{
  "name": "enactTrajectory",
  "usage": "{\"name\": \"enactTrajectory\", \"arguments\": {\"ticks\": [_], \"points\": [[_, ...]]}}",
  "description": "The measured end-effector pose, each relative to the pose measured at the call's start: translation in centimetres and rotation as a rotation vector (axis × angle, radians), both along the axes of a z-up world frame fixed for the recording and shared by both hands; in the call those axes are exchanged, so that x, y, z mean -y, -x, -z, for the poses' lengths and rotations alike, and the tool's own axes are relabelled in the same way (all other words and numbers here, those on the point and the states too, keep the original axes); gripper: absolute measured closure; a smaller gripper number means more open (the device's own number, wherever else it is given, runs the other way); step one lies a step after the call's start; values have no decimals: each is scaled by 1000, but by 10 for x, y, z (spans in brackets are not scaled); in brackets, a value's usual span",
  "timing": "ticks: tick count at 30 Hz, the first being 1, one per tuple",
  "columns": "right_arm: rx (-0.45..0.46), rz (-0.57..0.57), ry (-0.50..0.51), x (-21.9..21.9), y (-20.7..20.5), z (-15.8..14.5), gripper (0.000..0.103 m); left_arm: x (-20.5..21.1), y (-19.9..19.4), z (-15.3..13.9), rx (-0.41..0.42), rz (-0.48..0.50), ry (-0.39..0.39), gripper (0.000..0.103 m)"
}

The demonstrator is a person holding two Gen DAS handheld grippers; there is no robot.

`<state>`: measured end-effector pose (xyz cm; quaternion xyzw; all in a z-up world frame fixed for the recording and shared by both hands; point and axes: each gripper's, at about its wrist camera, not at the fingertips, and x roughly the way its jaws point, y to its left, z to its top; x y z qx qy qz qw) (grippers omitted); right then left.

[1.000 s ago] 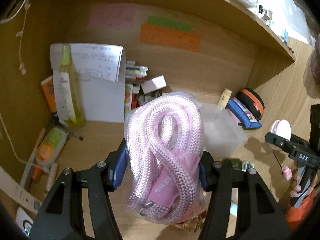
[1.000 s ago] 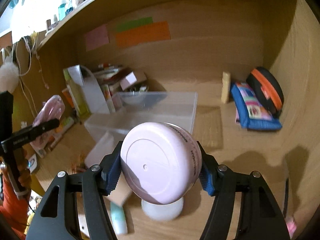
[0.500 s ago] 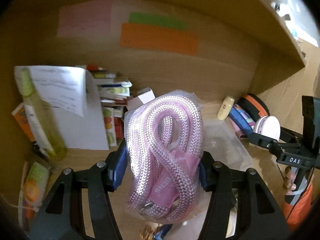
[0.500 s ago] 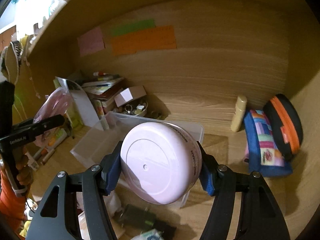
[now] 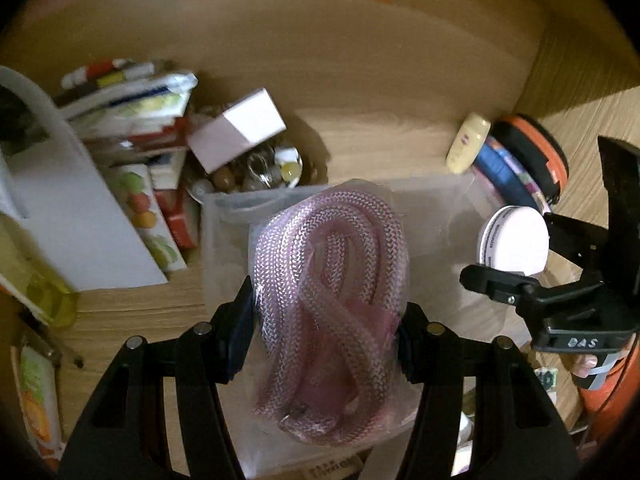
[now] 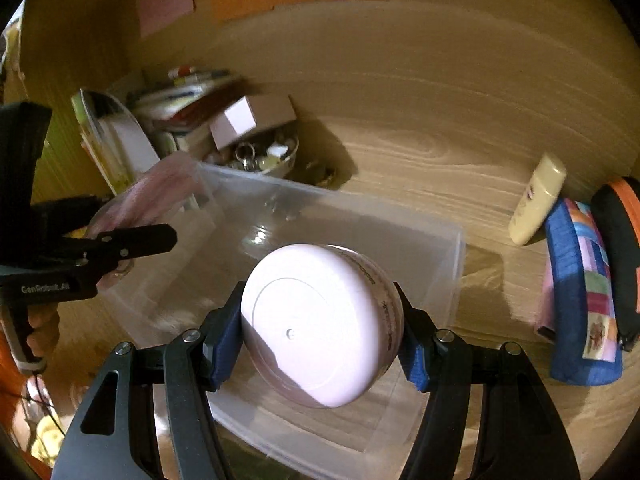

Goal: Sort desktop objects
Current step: 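Carry the pink rope and pink container into the clear box and release both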

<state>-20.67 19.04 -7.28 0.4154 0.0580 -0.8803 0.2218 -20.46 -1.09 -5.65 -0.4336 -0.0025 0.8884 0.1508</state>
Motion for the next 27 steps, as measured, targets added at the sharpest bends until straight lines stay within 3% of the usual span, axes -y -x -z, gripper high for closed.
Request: {"name": "enactTrajectory", "arguments": {"ticks": [3, 12, 27], "points": [[47, -31, 5, 4, 4, 7, 41, -5, 4, 6, 6, 22, 27, 45], [79, -60, -109, 18, 11, 21, 41, -25, 16, 15, 1, 72, 119, 48], [62, -15, -207, 29, 14, 19, 37, -31, 16, 15, 12, 75, 140, 46]]}}
